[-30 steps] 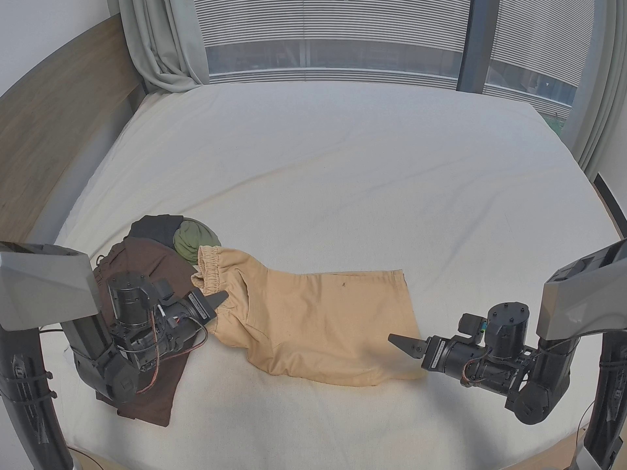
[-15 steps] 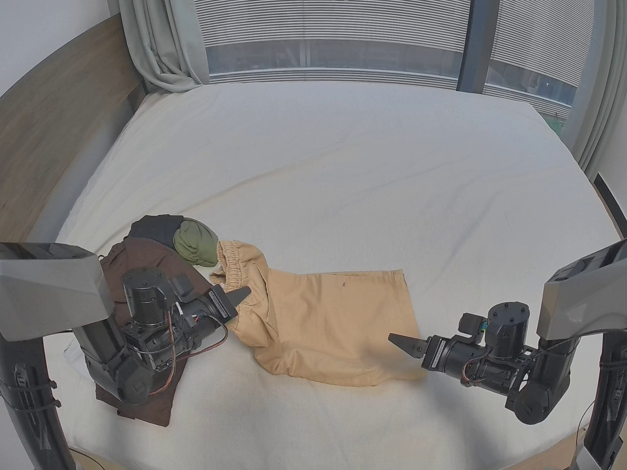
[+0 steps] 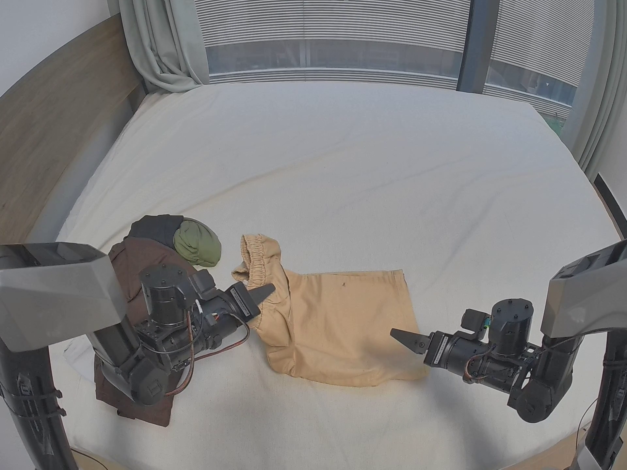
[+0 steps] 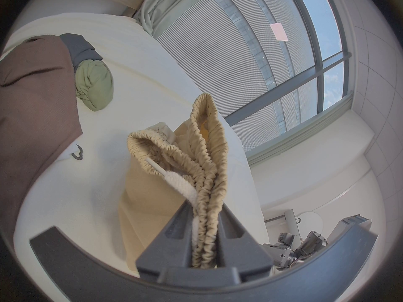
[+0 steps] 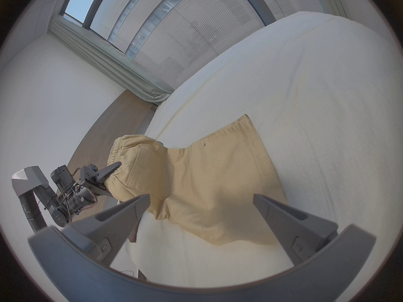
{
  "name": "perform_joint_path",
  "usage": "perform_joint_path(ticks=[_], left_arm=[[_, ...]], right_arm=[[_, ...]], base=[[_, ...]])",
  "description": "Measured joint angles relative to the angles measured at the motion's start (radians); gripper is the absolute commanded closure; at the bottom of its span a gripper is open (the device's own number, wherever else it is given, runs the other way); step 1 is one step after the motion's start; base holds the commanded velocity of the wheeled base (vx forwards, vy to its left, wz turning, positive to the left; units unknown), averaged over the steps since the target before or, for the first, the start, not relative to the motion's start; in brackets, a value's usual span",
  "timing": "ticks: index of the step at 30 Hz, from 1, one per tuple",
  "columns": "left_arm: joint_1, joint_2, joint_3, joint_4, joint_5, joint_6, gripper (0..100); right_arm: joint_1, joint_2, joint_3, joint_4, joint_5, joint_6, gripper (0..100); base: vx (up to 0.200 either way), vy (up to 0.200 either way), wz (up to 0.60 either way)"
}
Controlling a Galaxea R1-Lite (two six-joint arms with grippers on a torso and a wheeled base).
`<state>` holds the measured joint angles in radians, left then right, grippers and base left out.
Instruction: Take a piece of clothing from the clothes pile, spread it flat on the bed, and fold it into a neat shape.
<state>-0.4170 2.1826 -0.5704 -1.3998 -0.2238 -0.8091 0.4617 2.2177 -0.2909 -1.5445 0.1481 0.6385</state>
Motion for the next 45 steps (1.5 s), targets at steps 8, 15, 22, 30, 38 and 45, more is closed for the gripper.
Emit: perform_joint_path(ticks=[8,15,22,30,38,45], left_arm=[[-0.044,0.004,-0.036,0.022,0.003,-0.002,100],[-0.081,0.008,-0.075,0.050,0.034,-0.001,100],[-0.107,0.013,-0.113,0.083,0.037,-0.002,100],[-0.126,0.027,-0.163,0.117,0.037,0.000,100],[-0.156,0.066,-0.227,0.151,0.038,-0.001,100],[-0.199,0.124,-0.291,0.188,0.044,0.000,100]], right_arm=[[-0.009,-0.015,-0.002,0.000,0.002,0.000,0],[-0.017,-0.034,-0.009,0.000,0.001,0.000,0],[-0.036,-0.040,-0.023,0.000,0.000,-0.002,0],[-0.060,-0.048,-0.036,0.001,0.000,-0.002,0],[-0.093,-0.073,-0.054,0.002,0.000,-0.003,0],[-0.115,-0.080,-0.067,0.002,0.000,-0.004,0]], base=[[0.000,0.000,0.00],[0.000,0.000,0.00],[0.000,0.000,0.00],[0.000,0.000,0.00],[0.000,0.000,0.00],[0.000,0.000,0.00]])
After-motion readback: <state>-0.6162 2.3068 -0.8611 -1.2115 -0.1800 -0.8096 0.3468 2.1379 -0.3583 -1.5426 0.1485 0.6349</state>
